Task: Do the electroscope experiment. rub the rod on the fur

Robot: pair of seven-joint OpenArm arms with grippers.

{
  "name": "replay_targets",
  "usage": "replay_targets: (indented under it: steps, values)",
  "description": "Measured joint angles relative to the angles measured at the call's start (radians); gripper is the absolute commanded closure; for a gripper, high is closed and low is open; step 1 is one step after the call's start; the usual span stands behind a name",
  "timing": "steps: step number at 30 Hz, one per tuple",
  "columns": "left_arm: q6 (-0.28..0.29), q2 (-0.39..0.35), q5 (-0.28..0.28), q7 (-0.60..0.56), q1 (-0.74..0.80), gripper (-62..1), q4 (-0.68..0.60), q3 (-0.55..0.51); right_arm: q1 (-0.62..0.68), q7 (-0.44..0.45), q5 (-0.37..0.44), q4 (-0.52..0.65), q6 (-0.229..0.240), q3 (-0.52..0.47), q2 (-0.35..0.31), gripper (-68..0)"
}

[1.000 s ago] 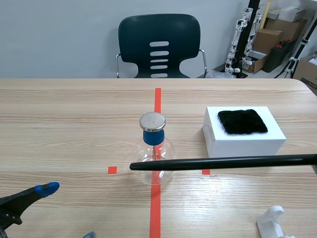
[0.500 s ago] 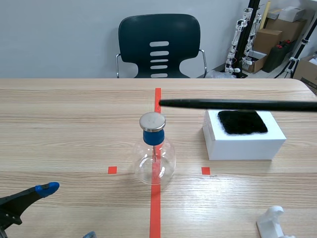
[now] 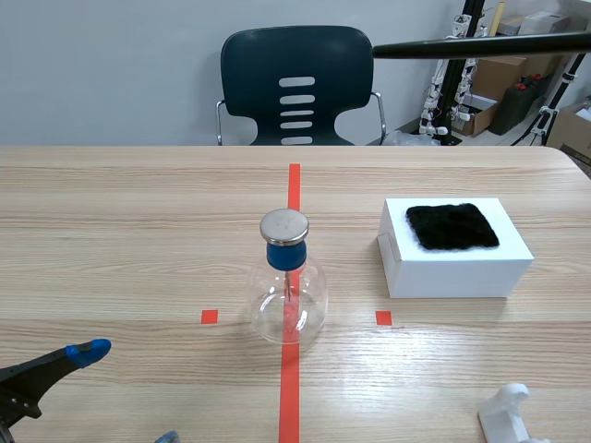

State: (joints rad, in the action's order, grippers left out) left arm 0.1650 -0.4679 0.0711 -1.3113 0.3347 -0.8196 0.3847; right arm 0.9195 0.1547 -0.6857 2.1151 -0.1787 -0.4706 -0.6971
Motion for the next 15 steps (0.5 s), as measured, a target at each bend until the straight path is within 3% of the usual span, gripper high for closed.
replay_targets:
  steps: [4, 9, 15]
  values:
    - [0.000, 0.000, 0.000, 0.000, 0.000, -62.3, 0.000, 0.000, -0.093, 0.032, 0.051, -0.169, 0.007, -0.001, -0.106, -1.1]
    - [0.000, 0.000, 0.000, 0.000, 0.000, -62.3, 0.000, 0.000, -0.217, 0.116, 0.054, -0.388, 0.063, 0.001, -0.190, -1.1]
    - [0.000, 0.000, 0.000, 0.000, 0.000, -62.3, 0.000, 0.000, -0.344, 0.110, -0.013, -0.539, 0.060, 0.101, -0.276, -1.1]
